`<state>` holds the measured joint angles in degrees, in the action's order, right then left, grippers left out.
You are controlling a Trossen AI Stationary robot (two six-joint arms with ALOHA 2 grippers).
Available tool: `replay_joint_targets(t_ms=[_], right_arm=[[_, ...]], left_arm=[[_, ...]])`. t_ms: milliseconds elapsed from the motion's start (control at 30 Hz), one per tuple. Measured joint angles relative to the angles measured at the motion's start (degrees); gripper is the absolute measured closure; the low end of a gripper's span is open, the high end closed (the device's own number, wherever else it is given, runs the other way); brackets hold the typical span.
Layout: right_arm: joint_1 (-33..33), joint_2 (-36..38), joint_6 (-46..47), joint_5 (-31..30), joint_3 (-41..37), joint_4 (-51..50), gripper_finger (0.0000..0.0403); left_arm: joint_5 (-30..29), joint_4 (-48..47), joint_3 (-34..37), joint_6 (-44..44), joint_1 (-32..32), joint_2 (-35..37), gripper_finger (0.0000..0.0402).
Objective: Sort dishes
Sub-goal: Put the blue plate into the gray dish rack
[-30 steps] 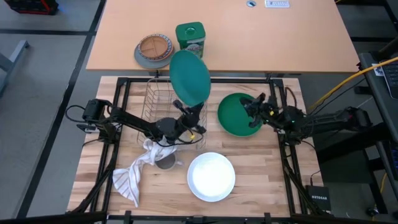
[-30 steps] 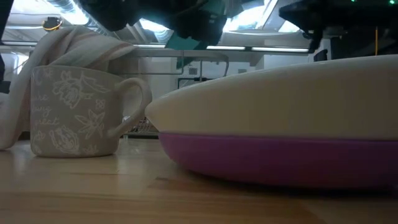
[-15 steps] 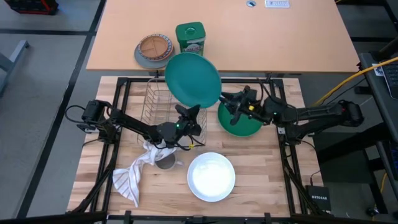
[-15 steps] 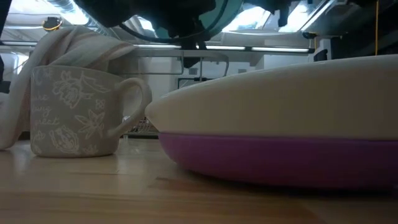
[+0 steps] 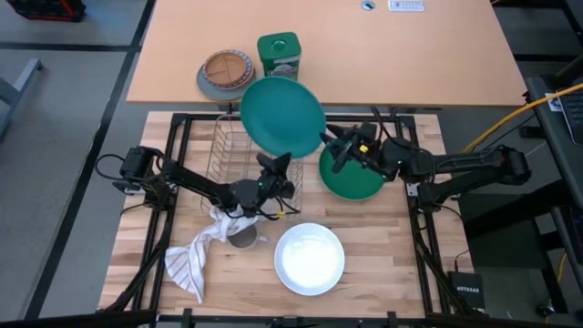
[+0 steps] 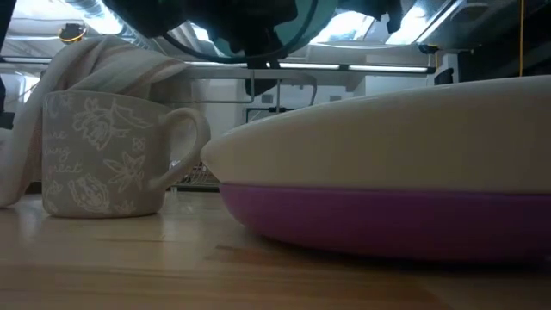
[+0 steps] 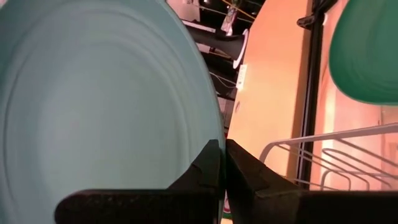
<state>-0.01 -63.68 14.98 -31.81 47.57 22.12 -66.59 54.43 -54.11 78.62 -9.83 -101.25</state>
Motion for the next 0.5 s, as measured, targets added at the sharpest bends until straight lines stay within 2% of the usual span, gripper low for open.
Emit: replay_joint_targets(t_ms=[167, 267, 367, 500], right_arm=[[-0.2, -0.8, -0.2, -2.8, 0.0, 0.4, 0.0205], [-1.3, -1.3, -0.2, -2.6, 0.0, 0.1, 0.0205], [-3.1, -1.9, -0.2, 0.7, 0.0, 0.2, 0.0212], [-5.6, -2.6, -0.2, 6.1, 0.0, 0.3, 0.0251]], left_arm=[[0.0, 0.0, 0.0, 1.9, -0.3, 0.0, 0.0401], [-0.1, 0.0, 0.0, 3.0, -0.6, 0.0, 0.0401], [-0.1, -0.6, 0.0, 3.3, -1.0, 0.0, 0.0401], [-0.1, -2.1, 0.0, 3.4, -1.1, 0.0, 0.0401]])
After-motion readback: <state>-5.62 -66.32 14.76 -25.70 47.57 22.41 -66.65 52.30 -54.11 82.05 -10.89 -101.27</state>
